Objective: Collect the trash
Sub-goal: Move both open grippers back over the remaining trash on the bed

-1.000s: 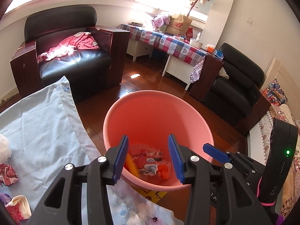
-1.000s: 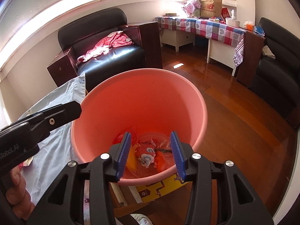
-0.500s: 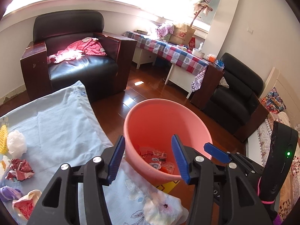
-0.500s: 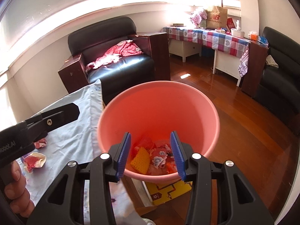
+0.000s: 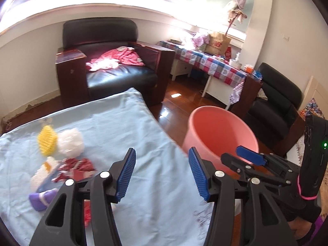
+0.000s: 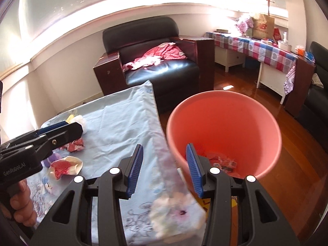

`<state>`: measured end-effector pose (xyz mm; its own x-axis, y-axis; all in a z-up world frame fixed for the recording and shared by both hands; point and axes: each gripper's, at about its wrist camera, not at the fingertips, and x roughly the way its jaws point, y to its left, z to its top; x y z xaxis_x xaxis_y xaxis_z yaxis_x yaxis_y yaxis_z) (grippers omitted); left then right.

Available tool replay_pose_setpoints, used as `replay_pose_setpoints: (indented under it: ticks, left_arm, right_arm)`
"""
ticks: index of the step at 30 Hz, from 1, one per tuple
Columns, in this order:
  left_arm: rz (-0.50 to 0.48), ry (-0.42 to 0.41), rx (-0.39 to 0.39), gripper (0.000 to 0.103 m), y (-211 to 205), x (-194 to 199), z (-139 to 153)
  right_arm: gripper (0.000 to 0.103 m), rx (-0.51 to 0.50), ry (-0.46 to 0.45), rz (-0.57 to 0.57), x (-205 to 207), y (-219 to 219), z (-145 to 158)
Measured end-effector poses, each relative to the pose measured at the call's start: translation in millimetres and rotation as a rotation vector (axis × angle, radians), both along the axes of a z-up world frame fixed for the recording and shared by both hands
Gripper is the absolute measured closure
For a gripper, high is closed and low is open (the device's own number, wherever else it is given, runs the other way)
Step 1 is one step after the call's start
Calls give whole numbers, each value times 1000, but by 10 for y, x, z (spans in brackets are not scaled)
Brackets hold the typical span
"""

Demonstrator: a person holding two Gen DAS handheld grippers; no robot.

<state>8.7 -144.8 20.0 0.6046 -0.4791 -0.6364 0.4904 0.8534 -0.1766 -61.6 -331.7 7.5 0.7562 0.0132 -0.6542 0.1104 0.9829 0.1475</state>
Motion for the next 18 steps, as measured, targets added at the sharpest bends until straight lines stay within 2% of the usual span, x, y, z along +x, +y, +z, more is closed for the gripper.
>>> replay_pose_setpoints:
  ticks: [9, 18]
  left_arm:
    - [143, 41, 26, 50, 913, -94, -237]
    - [291, 132, 33, 54, 1738, -219, -583]
  right_arm:
    - [59, 2, 37, 104, 145, 554, -93]
    - [59, 31, 88, 255, 376, 1193, -295]
